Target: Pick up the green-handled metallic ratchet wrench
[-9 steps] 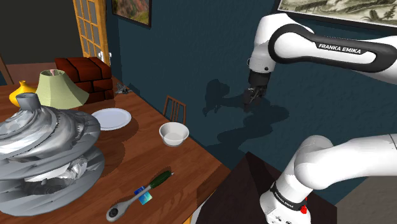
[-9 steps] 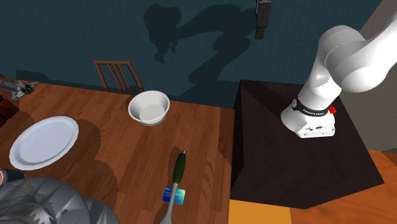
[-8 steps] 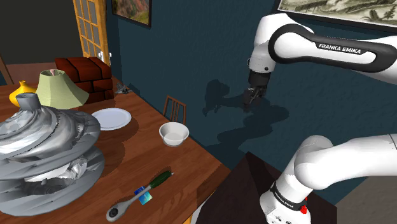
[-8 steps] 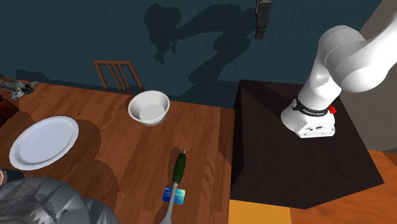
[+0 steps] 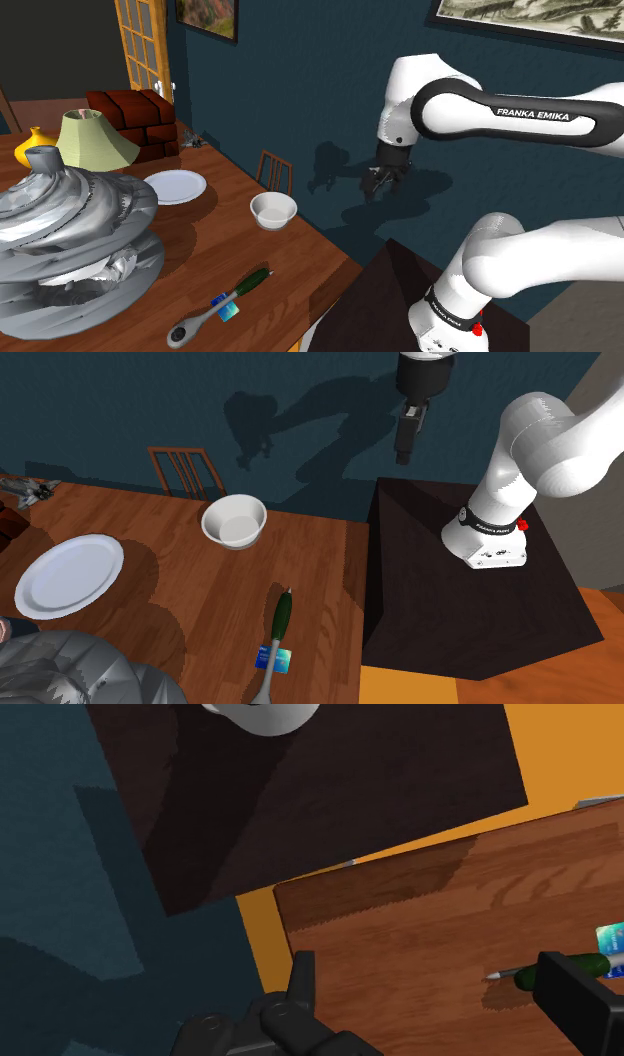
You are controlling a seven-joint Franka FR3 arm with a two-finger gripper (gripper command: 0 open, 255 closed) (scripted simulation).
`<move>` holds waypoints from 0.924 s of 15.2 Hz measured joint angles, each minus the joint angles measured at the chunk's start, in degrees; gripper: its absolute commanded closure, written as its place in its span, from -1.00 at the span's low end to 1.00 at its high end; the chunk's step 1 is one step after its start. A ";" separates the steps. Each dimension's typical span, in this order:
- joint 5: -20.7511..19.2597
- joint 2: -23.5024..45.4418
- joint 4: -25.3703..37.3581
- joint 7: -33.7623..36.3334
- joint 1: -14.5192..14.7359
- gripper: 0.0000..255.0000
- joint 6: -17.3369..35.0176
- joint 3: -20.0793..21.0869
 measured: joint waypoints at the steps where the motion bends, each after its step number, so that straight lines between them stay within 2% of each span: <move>1: 1.42 -0.01 -1.12 2.64 0.21 -1.00 1.39 1.67; 4: 5.44 0.29 -3.86 10.24 0.68 -1.00 5.35 6.38; 9: 11.53 4.94 -6.56 22.63 0.73 -1.00 14.49 14.94; 14: 15.05 14.18 -5.28 35.35 -1.61 -1.00 24.57 24.36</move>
